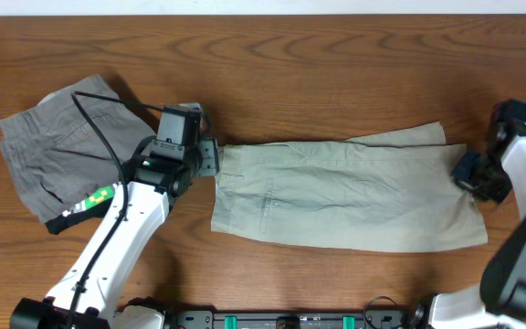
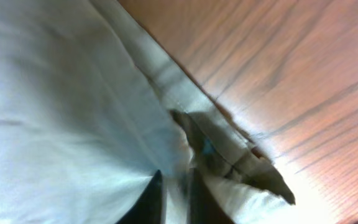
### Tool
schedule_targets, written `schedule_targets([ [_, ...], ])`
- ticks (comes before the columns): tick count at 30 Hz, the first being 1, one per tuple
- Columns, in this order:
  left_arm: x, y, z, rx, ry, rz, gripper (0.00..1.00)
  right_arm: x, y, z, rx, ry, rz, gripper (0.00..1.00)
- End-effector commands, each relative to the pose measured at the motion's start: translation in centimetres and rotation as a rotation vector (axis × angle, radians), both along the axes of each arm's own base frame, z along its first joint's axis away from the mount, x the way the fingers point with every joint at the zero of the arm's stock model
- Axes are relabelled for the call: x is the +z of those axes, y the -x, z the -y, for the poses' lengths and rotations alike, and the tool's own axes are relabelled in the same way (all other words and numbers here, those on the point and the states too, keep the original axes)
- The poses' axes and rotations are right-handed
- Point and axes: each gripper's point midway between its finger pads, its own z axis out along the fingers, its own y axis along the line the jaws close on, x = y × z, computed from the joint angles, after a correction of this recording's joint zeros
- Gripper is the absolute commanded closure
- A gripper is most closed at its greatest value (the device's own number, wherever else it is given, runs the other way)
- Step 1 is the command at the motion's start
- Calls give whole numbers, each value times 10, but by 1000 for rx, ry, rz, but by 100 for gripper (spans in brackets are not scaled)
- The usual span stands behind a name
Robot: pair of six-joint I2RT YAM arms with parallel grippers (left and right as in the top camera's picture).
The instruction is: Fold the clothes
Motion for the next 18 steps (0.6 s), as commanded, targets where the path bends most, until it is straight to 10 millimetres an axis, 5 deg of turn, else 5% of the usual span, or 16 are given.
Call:
schedule_targets([
  [1,-1,-3,13,-46,62,0,38,24,-18,-5,48,-18,132,48],
  [7,-15,-13,28,-85,118,-17,36,44,-44,-11,138,-37,280,50],
  [18,-55,-19,36,-99,131,-100,37,20,-69,-6,163,-45,305,51],
])
